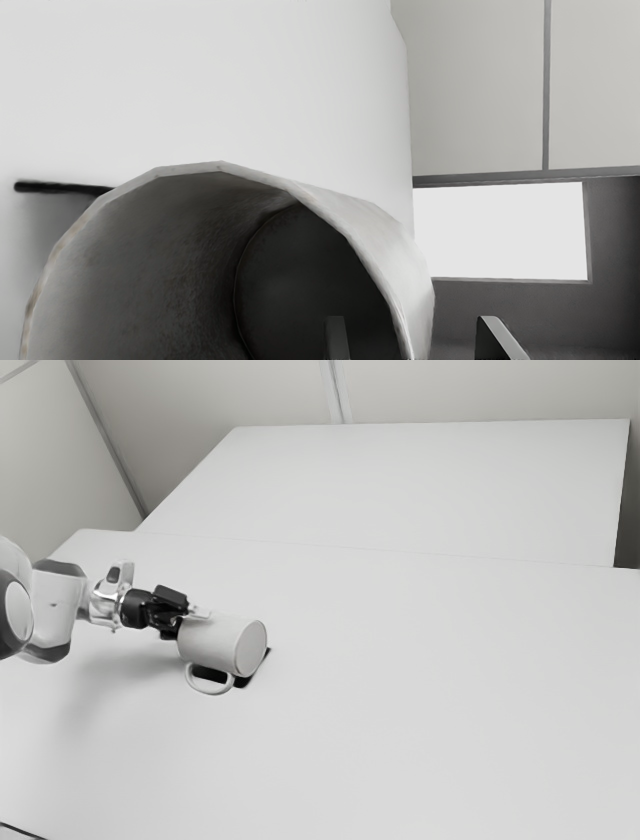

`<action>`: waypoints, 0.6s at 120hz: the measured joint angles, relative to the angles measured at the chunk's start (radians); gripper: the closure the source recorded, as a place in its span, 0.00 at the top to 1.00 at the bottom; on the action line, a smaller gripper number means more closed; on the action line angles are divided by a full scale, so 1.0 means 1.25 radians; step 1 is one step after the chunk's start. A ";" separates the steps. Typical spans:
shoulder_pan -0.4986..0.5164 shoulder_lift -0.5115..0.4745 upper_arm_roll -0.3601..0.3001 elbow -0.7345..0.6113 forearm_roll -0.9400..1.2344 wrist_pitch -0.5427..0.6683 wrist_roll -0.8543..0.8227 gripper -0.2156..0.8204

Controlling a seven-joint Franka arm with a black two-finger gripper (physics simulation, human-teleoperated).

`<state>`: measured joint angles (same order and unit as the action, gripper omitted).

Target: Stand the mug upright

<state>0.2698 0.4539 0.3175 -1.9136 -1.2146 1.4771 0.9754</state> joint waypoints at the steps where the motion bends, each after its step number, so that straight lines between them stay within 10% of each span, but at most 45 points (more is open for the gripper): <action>1: 0.000 0.000 0.000 0.000 0.000 0.000 0.000 0.35; 27: 0.001 -0.013 -0.001 0.002 -0.015 -0.027 0.000 0.12; 72: -0.009 -0.045 -0.061 0.067 -0.018 -0.013 -0.005 0.04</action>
<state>0.2586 0.3974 0.2410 -1.8297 -1.2371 1.4614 0.9697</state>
